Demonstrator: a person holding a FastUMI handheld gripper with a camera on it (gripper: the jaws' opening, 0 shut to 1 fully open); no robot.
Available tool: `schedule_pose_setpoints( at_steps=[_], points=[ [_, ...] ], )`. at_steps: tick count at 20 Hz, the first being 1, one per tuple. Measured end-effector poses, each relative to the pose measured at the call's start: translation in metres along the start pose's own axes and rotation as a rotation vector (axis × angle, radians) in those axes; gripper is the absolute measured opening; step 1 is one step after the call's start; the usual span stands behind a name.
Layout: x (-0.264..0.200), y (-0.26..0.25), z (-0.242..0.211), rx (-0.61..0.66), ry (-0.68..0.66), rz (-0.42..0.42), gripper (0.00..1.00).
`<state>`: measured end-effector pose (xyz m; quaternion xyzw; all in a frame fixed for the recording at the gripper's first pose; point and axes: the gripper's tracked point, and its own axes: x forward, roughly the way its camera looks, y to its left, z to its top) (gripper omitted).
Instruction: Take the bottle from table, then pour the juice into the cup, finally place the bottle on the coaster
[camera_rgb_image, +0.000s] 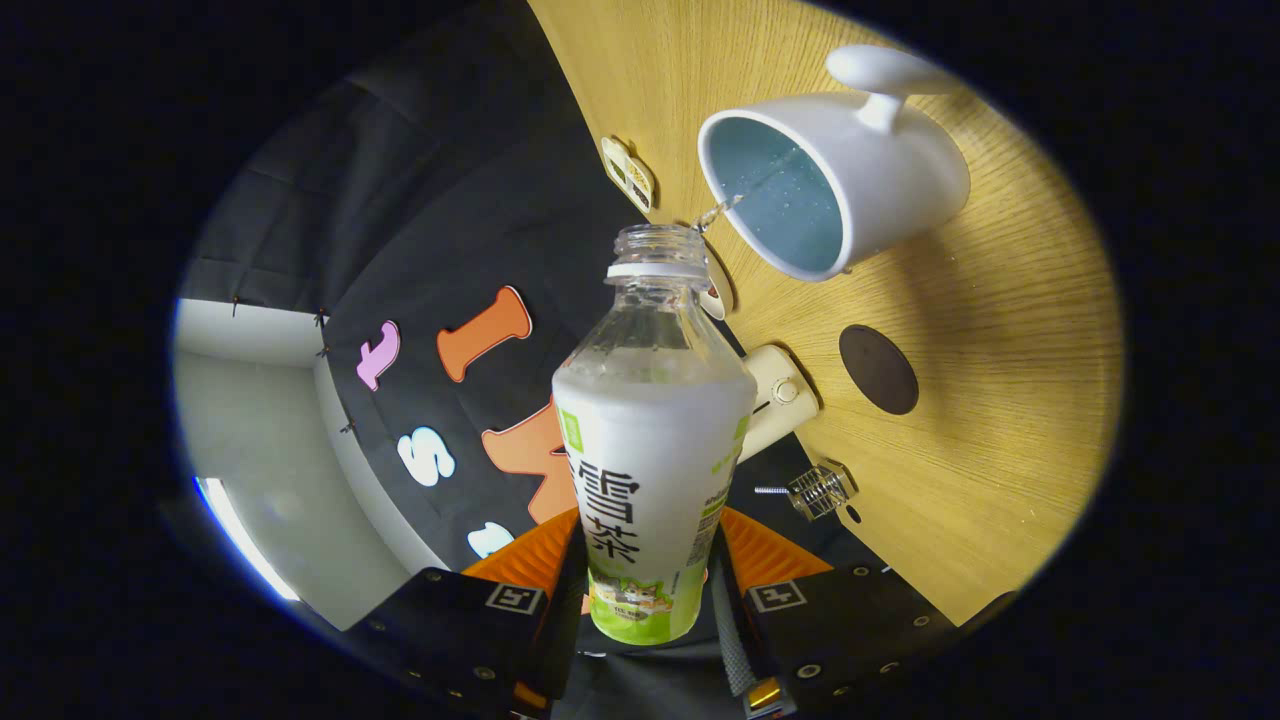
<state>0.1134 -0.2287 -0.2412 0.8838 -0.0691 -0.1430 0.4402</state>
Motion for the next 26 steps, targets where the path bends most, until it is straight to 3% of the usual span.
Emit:
schedule_pose_setpoints(
  at_steps=[18, 20, 26],
  points=[
    [0.001, 0.013, 0.002, 0.149, -0.031, 0.014, 0.6],
    [0.001, 0.01, 0.002, 0.129, -0.029, 0.004, 0.6],
    [0.002, -0.028, 0.003, -0.112, -0.035, -0.133, 0.6]
  ],
)
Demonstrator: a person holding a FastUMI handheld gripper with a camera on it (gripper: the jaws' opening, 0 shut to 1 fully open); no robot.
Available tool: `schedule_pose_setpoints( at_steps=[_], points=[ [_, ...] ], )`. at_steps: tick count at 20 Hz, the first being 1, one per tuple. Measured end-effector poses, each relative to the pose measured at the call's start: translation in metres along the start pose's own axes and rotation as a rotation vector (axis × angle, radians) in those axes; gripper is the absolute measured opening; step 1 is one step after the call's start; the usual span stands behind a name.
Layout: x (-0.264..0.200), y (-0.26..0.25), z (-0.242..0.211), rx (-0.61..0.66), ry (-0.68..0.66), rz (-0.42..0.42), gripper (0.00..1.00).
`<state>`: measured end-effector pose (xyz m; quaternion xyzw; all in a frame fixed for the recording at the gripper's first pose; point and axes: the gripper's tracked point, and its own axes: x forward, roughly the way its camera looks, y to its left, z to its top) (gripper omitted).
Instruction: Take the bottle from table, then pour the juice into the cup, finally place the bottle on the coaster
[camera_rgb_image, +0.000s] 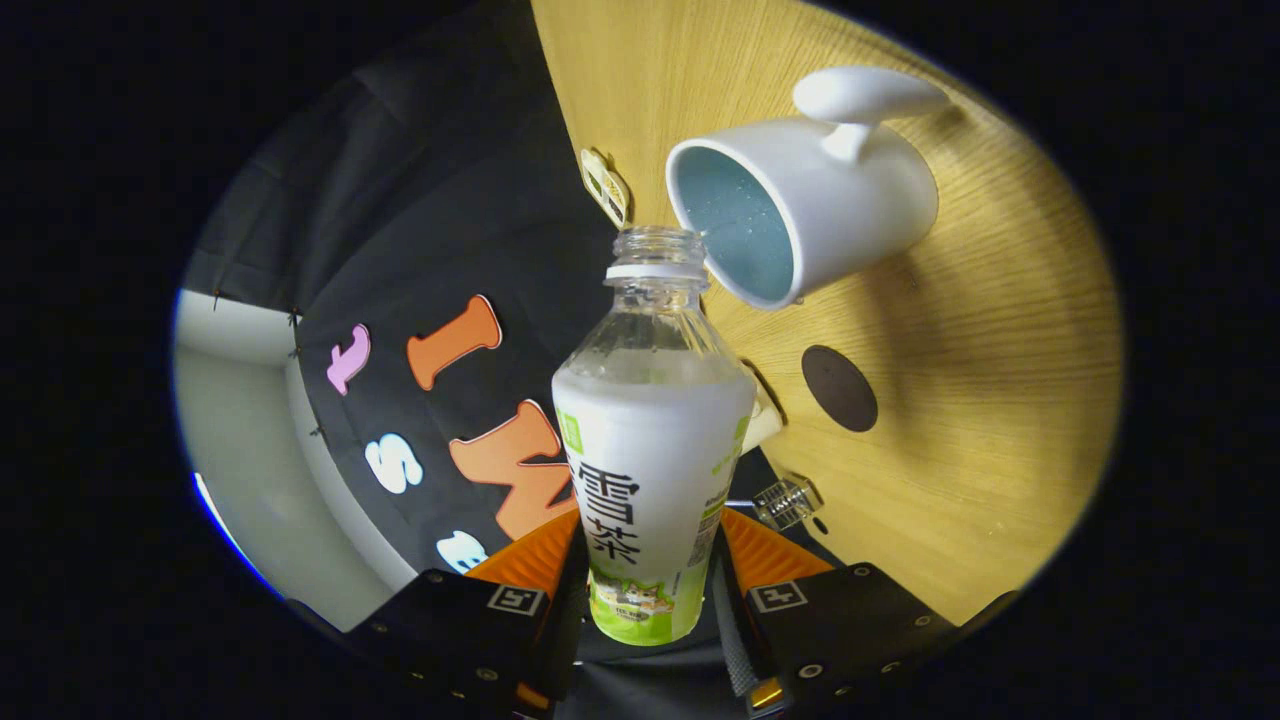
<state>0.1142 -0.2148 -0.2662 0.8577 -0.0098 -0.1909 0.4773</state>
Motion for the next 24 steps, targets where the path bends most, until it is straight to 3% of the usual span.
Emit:
schedule_pose_setpoints(
  at_steps=[3, 8, 12, 20, 24],
  points=[
    [0.005, -0.027, -0.004, -0.195, 0.016, -0.05, 0.6],
    [0.019, -0.032, -0.018, -0.562, 0.047, -0.093, 0.6],
    [0.026, -0.033, -0.026, -0.811, 0.092, -0.065, 0.6],
    [0.036, 0.005, -0.02, -1.362, 0.027, -0.01, 0.6],
    [0.053, 0.017, -0.025, -1.553, 0.066, 0.024, 0.6]
  ],
)
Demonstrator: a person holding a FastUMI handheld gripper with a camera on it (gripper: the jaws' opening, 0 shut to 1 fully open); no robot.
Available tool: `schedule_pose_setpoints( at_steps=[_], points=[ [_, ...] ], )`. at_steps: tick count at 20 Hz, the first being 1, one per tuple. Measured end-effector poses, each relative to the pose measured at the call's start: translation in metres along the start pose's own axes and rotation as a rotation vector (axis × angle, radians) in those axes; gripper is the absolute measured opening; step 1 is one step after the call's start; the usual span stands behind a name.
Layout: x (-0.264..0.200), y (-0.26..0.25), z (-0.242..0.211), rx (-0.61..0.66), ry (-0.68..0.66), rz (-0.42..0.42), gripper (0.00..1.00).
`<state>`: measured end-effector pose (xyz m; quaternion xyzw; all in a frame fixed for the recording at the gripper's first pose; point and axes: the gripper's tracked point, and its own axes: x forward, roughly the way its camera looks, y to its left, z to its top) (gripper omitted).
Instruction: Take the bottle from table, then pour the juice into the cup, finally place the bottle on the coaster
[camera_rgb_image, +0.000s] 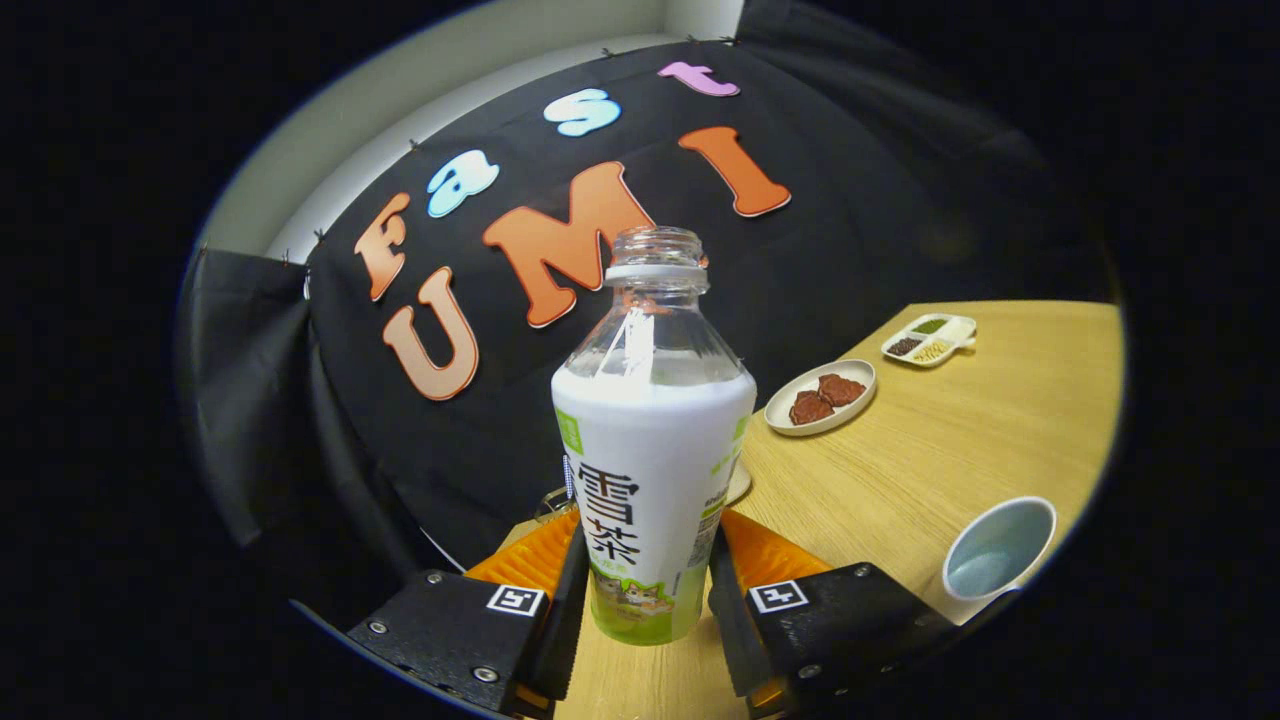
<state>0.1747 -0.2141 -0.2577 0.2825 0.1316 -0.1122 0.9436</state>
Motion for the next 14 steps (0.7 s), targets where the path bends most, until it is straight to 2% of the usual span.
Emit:
schedule_pose_setpoints(
  at_steps=[3, 9, 11, 14],
  points=[
    [0.016, -0.001, 0.006, -0.19, 0.007, -0.01, 0.6],
    [0.046, -0.018, -0.017, -0.455, 0.074, -0.041, 0.61],
    [0.054, -0.024, -0.025, -0.522, 0.093, -0.053, 0.61],
    [0.061, -0.032, -0.033, -0.559, 0.109, -0.07, 0.61]
  ],
)
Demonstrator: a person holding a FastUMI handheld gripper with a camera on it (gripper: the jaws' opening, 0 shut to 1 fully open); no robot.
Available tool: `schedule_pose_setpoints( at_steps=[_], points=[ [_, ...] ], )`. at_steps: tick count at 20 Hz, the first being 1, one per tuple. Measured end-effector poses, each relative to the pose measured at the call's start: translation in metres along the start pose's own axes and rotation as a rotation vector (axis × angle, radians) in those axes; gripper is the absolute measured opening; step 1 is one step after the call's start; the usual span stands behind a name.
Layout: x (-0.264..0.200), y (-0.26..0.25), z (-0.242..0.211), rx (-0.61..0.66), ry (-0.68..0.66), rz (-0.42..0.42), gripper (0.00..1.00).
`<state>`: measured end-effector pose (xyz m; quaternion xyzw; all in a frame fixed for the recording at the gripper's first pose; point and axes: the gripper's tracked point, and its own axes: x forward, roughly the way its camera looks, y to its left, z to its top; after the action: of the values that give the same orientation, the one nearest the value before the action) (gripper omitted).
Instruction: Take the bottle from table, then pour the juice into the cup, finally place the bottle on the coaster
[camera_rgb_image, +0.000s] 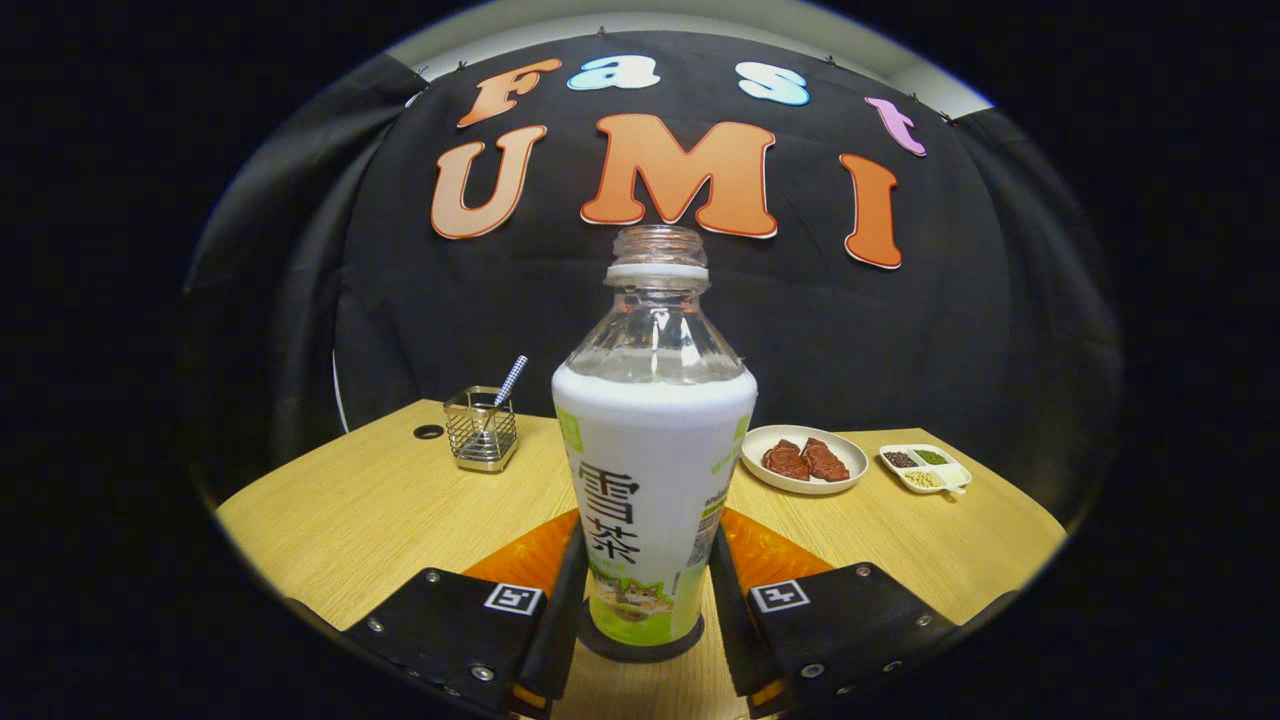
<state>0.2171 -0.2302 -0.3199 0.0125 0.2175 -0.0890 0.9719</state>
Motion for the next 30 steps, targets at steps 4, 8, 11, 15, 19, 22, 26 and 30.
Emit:
schedule_pose_setpoints(
  at_steps=[4, 8, 11, 15, 19, 22, 26, 30],
  points=[
    [0.01, 0.001, -0.019, -0.013, 0.046, 0.0, 0.62],
    [0.019, 0.005, -0.031, -0.02, 0.07, 0.005, 0.63],
    [0.023, 0.007, -0.046, 0.014, 0.083, 0.023, 0.64],
    [0.024, 0.004, -0.043, 0.019, 0.052, 0.019, 0.65],
    [0.021, 0.006, -0.059, 0.035, 0.081, 0.017, 0.71],
    [0.015, 0.006, -0.06, 0.042, 0.089, 0.013, 0.94],
    [-0.008, -0.003, -0.041, 0.056, 0.038, -0.032, 0.97],
    [-0.049, -0.011, -0.019, 0.096, -0.028, -0.078, 0.97]
  ],
)
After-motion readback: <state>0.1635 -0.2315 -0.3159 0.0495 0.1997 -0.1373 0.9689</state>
